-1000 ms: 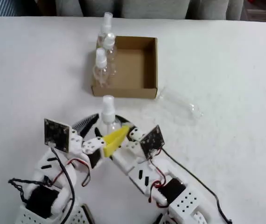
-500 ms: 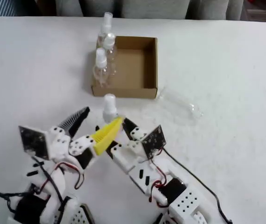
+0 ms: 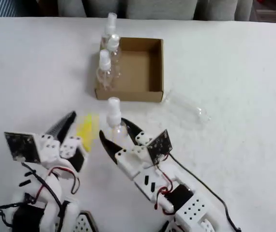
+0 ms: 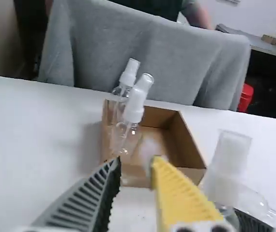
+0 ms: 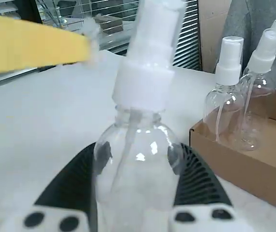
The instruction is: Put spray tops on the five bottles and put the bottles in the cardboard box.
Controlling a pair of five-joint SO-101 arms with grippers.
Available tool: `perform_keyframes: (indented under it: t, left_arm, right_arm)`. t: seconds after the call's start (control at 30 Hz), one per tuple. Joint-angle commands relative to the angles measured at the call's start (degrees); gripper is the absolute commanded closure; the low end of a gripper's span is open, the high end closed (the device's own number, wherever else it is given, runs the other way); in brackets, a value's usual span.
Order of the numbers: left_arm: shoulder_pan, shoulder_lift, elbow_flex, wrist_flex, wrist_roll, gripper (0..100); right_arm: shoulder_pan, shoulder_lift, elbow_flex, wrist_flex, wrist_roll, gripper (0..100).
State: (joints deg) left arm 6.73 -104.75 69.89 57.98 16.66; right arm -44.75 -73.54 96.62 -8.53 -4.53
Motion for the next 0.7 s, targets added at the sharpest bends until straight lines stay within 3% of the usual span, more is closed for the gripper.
perform_keyframes:
  t: [0.0,0.23,0.43,0.67]
  left_arm:
    - [-7.16,-0.13,0.00,0.00,-2.46,95]
    - [-15.16,-0.13,13.01,-1.05,-9.67,96]
    - [-21.49,-0.13,22.86,-10.90,-15.47,96]
    - [-24.84,-0.13,24.62,-14.07,-16.00,96]
  right_arm:
    - [0.75,-0.31,-0.35,-1.71,-0.44,98.2]
    - [1.71,-0.31,-0.35,-1.71,-0.44,98.2]
    - [2.33,-0.57,-0.53,-1.98,-0.35,98.2]
    - [10.51,-0.66,-3.25,-2.15,-0.79,98.2]
